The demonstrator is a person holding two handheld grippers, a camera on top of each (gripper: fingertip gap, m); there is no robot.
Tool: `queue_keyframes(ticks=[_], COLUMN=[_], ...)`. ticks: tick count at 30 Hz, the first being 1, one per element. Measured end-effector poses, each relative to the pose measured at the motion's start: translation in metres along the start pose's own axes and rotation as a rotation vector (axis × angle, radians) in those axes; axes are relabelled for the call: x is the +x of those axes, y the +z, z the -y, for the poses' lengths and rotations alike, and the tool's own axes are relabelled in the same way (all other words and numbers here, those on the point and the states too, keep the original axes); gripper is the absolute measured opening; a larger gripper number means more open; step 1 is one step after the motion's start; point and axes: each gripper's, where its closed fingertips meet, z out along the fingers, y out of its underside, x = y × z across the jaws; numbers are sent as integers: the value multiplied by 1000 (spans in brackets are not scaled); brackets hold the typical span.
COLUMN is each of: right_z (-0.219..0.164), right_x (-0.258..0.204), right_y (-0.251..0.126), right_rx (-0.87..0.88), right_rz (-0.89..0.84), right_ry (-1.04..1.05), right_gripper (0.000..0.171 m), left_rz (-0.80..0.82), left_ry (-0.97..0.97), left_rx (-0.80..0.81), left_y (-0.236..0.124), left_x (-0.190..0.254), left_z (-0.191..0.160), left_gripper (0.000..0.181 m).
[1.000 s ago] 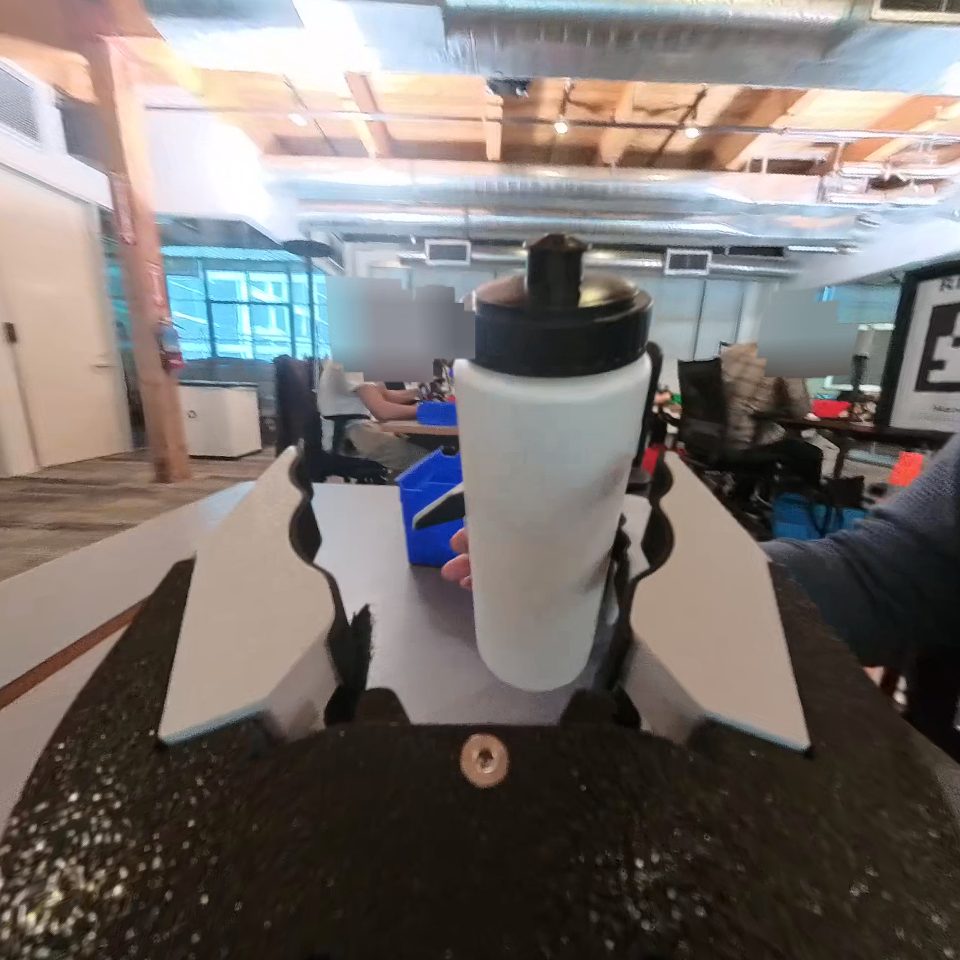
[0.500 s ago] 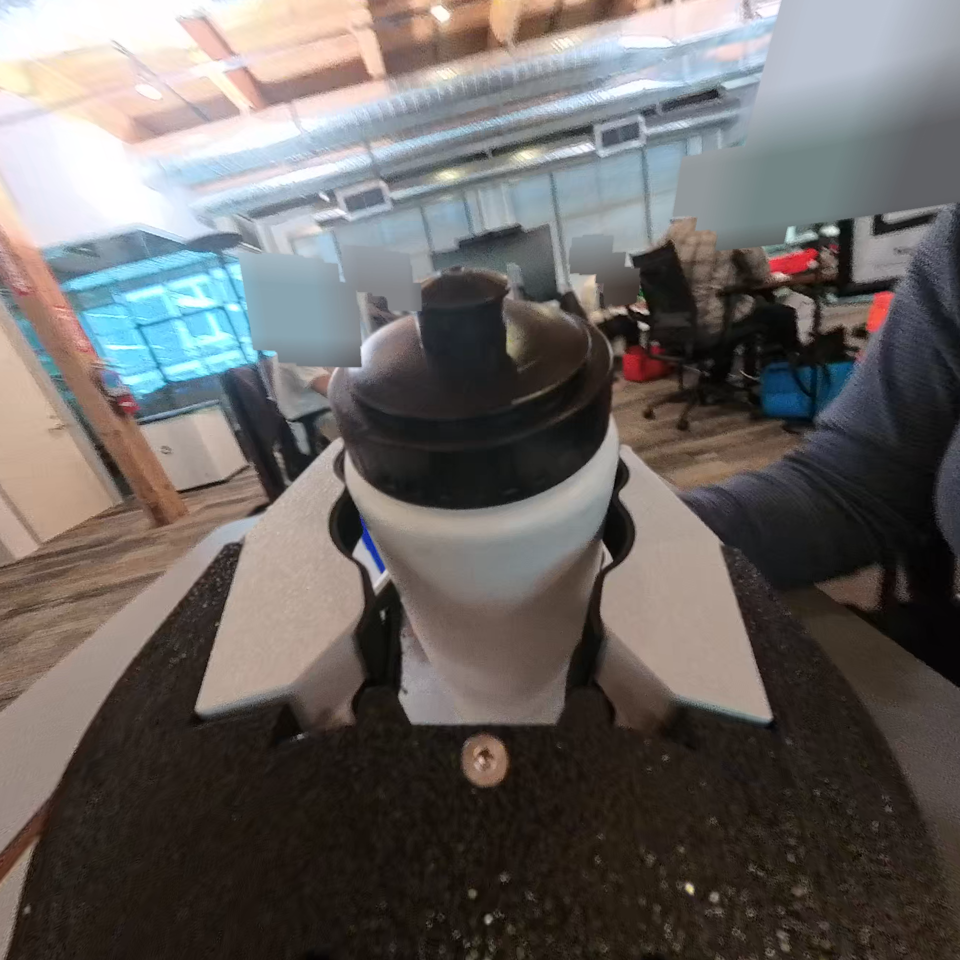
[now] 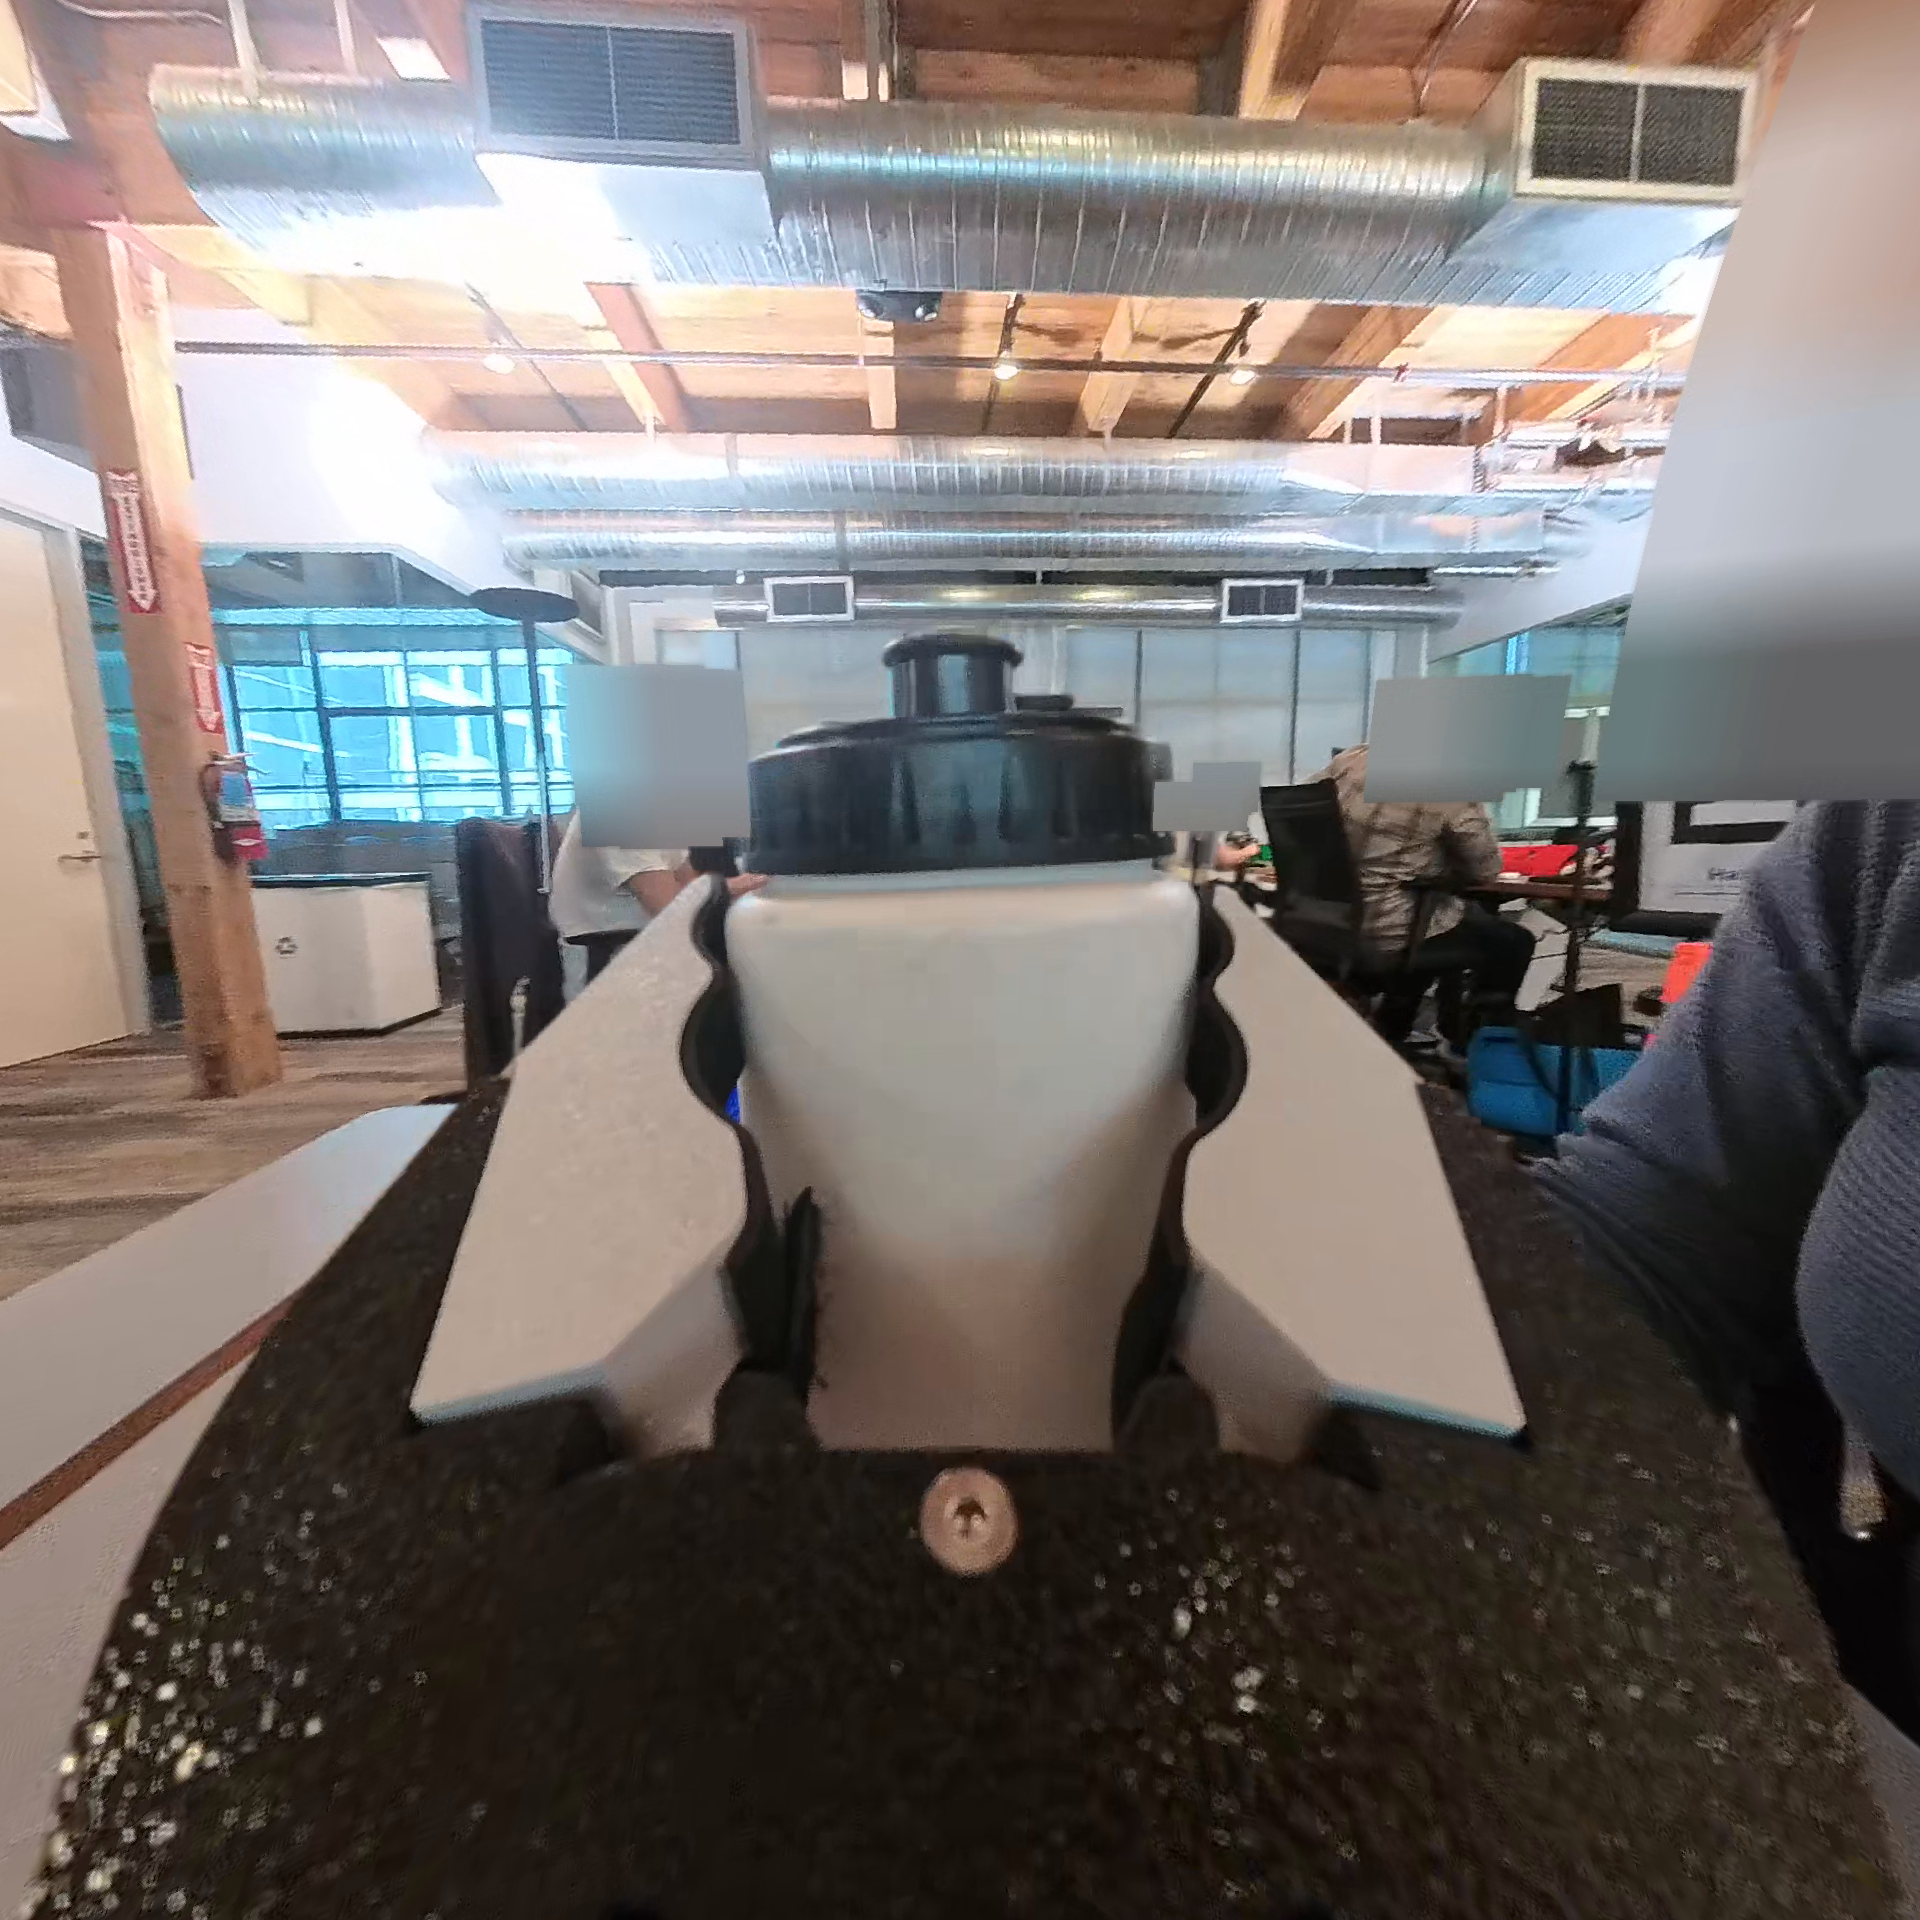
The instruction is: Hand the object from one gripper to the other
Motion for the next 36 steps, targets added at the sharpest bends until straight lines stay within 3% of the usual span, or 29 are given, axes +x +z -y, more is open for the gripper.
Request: queue_keyframes(ticks=[2,5,6,7,10,12,17,23,28,31,36], right_z=[-1,4,8,11,28,43,87,148,158,144,131], right_x=[-6,-3,3,9,36,58,86,98,85,68,41], right_y=[1,-3,-6,-11,-29,-43,-69,-87,-74,-51,-25], right_rx=[-11,-9,1,4,-5,-54,-269,-390,-442,-456,-369], right_rz=[1,-29,-67,-111,-286,-438,-703,-845,-770,-625,-450], right_ry=[-76,-124,-170,-226,-404,-598,-1168,-1595,-1935,-2202,-2440], right_gripper=[87,86,86,85,85,85,85,84,84,84,85], left_rz=[-28,-29,-10,38,139,182,293,230,164,143,98], left_ry=[-3,23,11,-10,39,68,141,-67,-290,-332,-359], left_rx=[-10,-33,-16,1,-78,-132,-247,-311,-163,-250,-429], left_y=[6,8,8,8,-4,-13,-28,-30,-43,-28,-3], left_x=[6,11,10,4,-11,-17,-22,-16,-22,-15,4], left_z=[-4,-1,6,15,24,31,49,33,50,26,-22], left_gripper=[86,86,93,112,148,159,159,159,157,159,159])
